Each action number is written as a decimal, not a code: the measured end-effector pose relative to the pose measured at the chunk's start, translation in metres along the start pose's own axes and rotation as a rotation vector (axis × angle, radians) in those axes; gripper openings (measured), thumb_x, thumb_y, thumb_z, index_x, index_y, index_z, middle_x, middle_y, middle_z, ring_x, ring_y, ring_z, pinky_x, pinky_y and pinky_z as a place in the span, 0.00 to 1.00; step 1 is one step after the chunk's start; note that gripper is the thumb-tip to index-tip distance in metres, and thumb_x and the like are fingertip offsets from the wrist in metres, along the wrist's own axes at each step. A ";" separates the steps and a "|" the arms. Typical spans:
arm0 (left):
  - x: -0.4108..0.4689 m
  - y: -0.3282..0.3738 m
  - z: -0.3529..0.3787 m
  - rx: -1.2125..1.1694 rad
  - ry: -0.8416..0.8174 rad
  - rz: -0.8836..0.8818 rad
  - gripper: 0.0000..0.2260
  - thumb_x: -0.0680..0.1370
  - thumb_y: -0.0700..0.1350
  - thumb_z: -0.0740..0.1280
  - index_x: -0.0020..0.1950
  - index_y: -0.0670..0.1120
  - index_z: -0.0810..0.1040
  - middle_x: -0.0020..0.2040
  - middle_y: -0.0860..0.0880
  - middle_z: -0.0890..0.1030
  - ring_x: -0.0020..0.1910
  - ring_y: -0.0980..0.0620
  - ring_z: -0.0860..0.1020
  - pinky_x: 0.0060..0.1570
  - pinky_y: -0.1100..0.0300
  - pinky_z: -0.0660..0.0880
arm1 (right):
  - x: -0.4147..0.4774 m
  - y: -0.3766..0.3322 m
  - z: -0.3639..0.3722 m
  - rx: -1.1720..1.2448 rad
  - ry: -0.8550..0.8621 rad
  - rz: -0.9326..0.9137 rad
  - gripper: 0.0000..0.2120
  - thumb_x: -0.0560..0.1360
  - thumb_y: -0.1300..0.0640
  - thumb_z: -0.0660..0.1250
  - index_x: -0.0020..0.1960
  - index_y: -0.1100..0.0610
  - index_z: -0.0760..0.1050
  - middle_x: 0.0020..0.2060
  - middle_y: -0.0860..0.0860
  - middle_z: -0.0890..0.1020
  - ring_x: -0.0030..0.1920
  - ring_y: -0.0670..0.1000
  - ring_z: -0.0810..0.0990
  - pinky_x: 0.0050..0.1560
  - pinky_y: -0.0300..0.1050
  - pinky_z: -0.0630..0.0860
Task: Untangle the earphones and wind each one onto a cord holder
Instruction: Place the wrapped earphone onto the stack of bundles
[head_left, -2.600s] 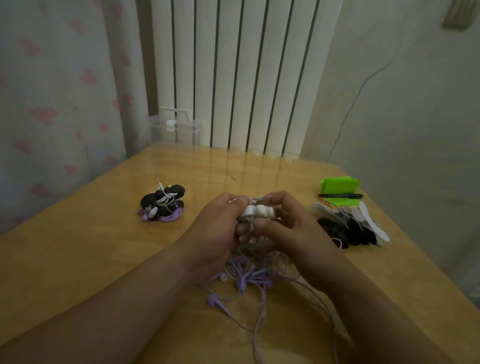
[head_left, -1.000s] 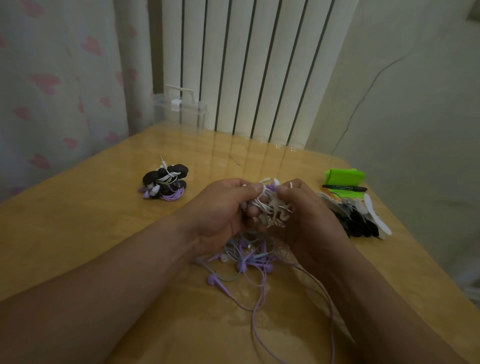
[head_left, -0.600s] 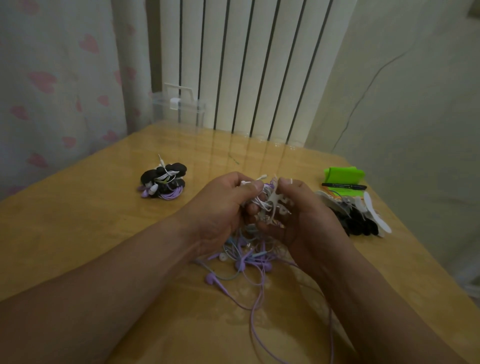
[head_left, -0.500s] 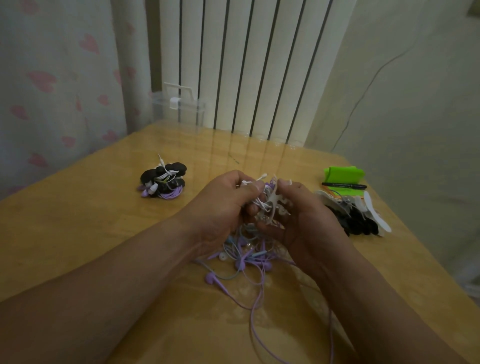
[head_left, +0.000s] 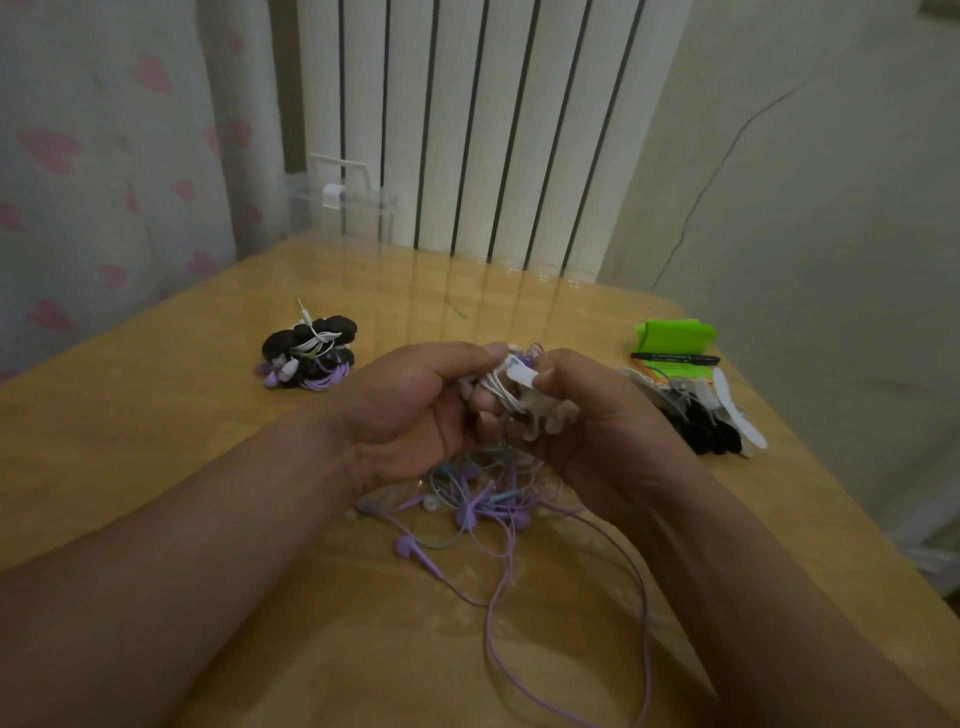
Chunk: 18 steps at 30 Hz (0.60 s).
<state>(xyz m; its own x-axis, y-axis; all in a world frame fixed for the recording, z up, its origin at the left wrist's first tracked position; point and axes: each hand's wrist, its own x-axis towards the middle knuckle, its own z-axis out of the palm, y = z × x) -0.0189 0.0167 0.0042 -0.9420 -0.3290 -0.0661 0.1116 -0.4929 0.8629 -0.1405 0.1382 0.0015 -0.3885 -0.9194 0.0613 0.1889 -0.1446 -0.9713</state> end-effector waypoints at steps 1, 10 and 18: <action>0.000 0.000 0.000 -0.002 -0.015 -0.001 0.08 0.82 0.42 0.64 0.55 0.40 0.79 0.35 0.49 0.74 0.31 0.57 0.69 0.29 0.65 0.73 | 0.000 -0.001 0.000 0.022 -0.017 0.006 0.28 0.70 0.60 0.63 0.62 0.80 0.67 0.46 0.64 0.82 0.42 0.59 0.82 0.40 0.44 0.79; 0.003 -0.013 0.003 0.475 0.199 0.223 0.05 0.83 0.42 0.68 0.49 0.41 0.79 0.36 0.46 0.78 0.32 0.54 0.75 0.35 0.60 0.76 | -0.004 0.005 0.002 -0.331 0.286 -0.114 0.09 0.75 0.65 0.71 0.40 0.58 0.74 0.32 0.56 0.79 0.31 0.50 0.79 0.32 0.45 0.73; 0.004 -0.014 0.002 0.485 0.222 0.240 0.06 0.83 0.42 0.68 0.52 0.40 0.80 0.38 0.44 0.80 0.33 0.54 0.77 0.39 0.58 0.78 | -0.007 0.003 0.009 -0.507 0.365 -0.158 0.11 0.75 0.58 0.74 0.44 0.60 0.73 0.32 0.52 0.79 0.32 0.46 0.79 0.31 0.43 0.76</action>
<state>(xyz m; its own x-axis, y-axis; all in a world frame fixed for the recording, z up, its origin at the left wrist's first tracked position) -0.0249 0.0239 -0.0073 -0.8137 -0.5724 0.1016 0.1072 0.0242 0.9939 -0.1291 0.1411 -0.0001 -0.6756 -0.7047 0.2169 -0.3109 0.0054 -0.9504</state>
